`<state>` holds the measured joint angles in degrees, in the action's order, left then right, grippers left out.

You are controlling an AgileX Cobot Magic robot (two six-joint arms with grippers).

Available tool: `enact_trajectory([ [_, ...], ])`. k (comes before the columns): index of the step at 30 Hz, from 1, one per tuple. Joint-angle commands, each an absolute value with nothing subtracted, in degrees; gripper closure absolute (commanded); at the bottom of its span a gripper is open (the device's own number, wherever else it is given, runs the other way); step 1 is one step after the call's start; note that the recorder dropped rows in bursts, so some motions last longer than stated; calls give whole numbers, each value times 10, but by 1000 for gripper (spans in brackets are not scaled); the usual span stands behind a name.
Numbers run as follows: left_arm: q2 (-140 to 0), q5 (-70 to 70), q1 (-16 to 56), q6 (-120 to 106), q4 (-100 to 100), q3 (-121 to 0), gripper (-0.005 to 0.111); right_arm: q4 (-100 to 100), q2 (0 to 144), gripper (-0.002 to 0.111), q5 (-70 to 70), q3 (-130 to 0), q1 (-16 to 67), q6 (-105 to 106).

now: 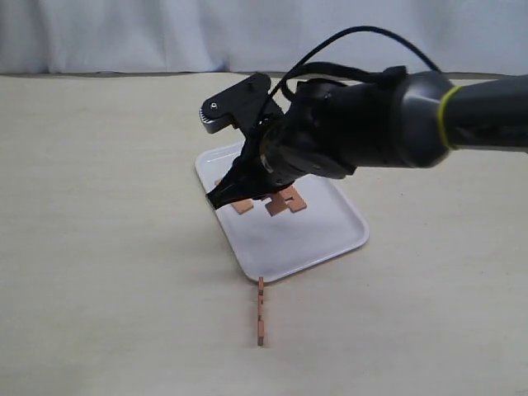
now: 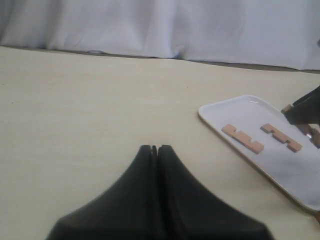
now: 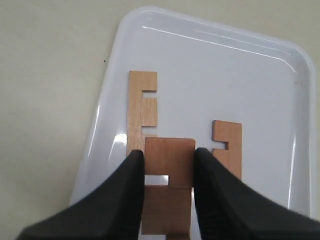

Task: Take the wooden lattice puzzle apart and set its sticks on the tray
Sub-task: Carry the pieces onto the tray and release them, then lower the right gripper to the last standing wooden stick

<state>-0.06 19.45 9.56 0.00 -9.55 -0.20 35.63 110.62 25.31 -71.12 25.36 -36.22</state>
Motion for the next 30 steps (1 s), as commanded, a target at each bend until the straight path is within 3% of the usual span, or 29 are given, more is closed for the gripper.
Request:
enact_trajectory([
  [1, 0, 189, 101, 0, -97, 0, 107, 371, 1167, 104, 245, -750, 235, -403],
  [9, 0, 189, 101, 0, -97, 0, 107, 428, 1195, 100, 242, -763, 225, -456],
  [18, 0, 189, 101, 0, -95, 0, 107, 439, 1179, 57, 253, -763, 233, -479],
  [30, 0, 189, 101, 0, -95, 0, 107, 364, 1086, 55, 385, -763, 296, -396],
])
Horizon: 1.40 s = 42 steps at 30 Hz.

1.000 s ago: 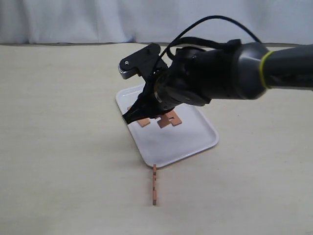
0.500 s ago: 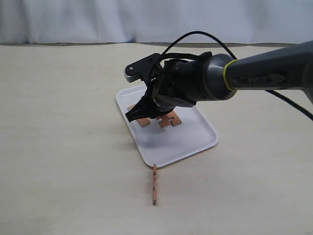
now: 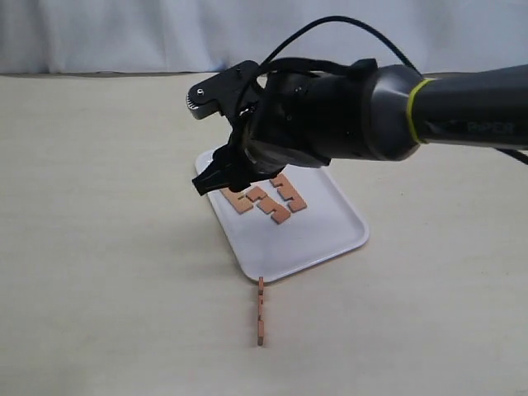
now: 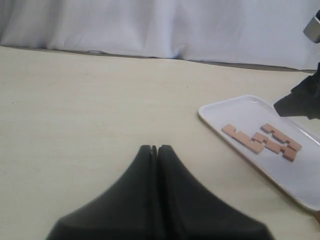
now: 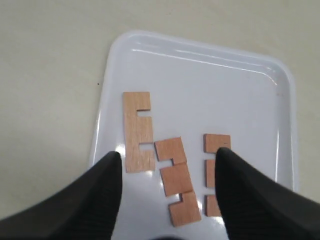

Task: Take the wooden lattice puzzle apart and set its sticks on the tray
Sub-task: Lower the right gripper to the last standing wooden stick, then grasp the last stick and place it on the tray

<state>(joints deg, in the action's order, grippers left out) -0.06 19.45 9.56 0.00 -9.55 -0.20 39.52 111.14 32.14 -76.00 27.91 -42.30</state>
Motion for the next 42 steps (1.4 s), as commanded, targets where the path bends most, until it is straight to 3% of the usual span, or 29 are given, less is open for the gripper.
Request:
enact_trajectory([
  [1, 0, 189, 101, 0, -95, 0, 107, 358, 1083, 55, 402, -763, 301, -396],
  [10, 0, 189, 101, 0, -95, 0, 107, 198, 1075, 55, 524, -757, 346, -333],
  [34, 0, 189, 101, 0, -96, 0, 107, 176, 1140, 55, 429, -670, 375, -439],
  [37, 0, 189, 101, 0, -96, 0, 107, 176, 1150, 67, 429, -670, 375, -439],
  [42, 0, 189, 101, 0, -96, 0, 107, 176, 1159, 101, 420, -662, 375, -443],
])
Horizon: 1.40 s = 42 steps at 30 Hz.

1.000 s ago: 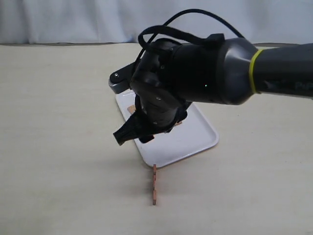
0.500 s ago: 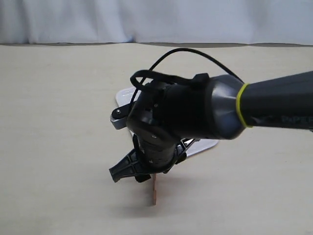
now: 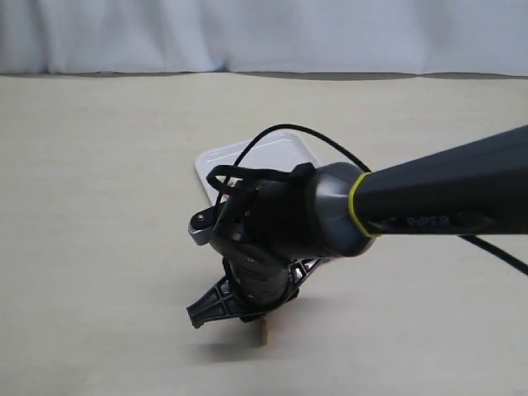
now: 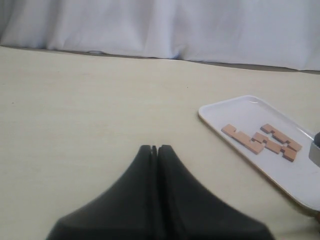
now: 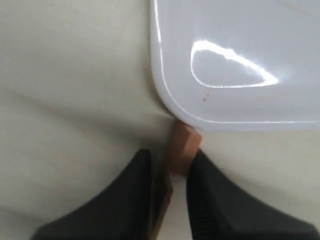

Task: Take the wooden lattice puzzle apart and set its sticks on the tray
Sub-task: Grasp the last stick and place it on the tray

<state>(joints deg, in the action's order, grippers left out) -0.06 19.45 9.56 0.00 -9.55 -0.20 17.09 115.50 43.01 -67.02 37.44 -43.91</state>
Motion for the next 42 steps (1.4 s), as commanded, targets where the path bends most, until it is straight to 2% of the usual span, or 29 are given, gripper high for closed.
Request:
enact_trajectory([
  [1, 0, 189, 101, 0, -96, 0, 107, 176, 1158, 104, 418, -662, 375, -442],
  [9, 0, 189, 101, 0, -96, 0, 107, 207, 1074, 104, 441, -716, 375, -387],
  [17, 0, 189, 101, 0, -96, 0, 107, 332, 1026, 104, 472, -765, 356, -398],
  [24, 0, 189, 101, 0, -96, 0, 107, 340, 1088, 104, 416, -765, 226, -398],
  [31, 0, 189, 101, 0, -96, 0, 107, 339, 1190, 102, 272, -766, 133, -411],
  [32, 0, 189, 101, 0, -96, 0, 107, 341, 1199, 98, 259, -766, 127, -411],
  [37, 0, 189, 101, 0, -96, 0, 107, 352, 1206, 61, 238, -767, 121, -411],
  [39, 0, 189, 101, 0, -96, 0, 107, 351, 1197, 52, 243, -768, 121, -411],
  [42, 0, 189, 101, 0, -96, 0, 107, 345, 1174, 50, 284, -768, 130, -376],
])
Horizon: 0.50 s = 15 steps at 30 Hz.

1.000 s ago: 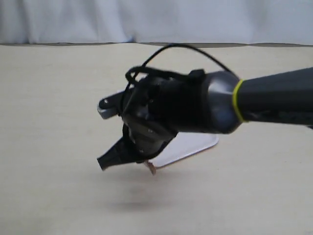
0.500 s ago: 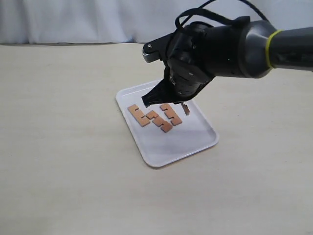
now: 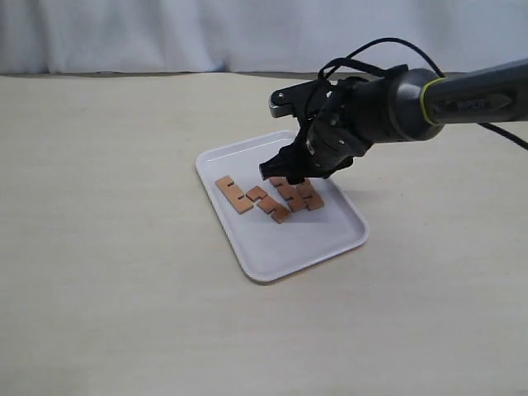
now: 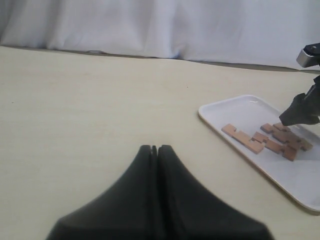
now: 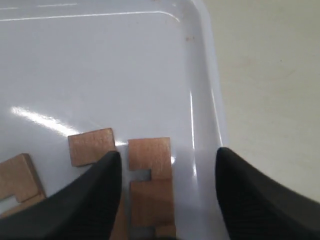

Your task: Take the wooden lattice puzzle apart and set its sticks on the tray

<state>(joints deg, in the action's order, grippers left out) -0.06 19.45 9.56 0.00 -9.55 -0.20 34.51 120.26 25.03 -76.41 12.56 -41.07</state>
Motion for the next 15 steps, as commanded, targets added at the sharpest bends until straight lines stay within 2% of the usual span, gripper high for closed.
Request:
enact_trajectory([
  [1, 0, 189, 101, 0, -96, 0, 107, 339, 1166, 50, 298, -768, 135, -351],
  [5, 0, 189, 101, 0, -96, 0, 107, 310, 1124, 53, 375, -768, 141, -276],
  [13, 0, 189, 101, 0, -96, 0, 107, 185, 1065, 96, 588, -768, 141, -131],
  [15, 0, 189, 101, 0, -96, 0, 107, 149, 1065, 104, 660, -767, 141, -95],
])
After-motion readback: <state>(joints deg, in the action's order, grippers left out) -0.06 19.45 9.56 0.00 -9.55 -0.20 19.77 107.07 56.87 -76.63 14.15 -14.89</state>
